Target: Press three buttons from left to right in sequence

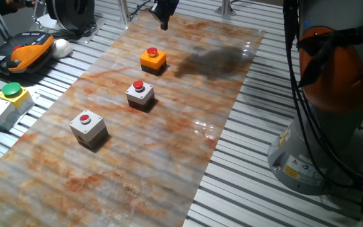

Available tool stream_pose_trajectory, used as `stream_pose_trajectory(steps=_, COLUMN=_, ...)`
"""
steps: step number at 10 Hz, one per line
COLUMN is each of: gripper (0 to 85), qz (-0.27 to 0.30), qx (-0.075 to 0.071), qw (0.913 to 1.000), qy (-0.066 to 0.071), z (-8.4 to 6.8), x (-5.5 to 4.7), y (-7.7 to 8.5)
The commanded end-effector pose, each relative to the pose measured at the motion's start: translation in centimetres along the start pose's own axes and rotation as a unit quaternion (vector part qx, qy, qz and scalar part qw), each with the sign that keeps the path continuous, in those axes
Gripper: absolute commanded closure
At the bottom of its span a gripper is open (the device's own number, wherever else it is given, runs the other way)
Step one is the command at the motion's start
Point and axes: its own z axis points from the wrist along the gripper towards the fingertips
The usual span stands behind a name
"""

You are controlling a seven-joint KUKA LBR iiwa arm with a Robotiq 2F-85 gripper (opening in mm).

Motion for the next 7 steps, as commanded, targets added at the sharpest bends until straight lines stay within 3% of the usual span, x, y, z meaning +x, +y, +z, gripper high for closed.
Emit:
stream_pose_trajectory(steps=1, gripper=85.0, qz=-0.003, qx=-0.002, qw=1.0000, qy=0.000, z=0.2, x=-0.3, y=-0.3)
stream_pose_trajectory(steps=4, gripper=85.0, qz=-0.006, qx=-0.004, qw=1.0000, qy=0.001, z=0.3, x=-1.6, y=-0.9)
stream_pose_trajectory(steps=7, gripper=85.0, qz=-0.002, qx=-0.003, qw=1.0000, qy=-0.001, z=1.2, x=-1.9, y=-0.7)
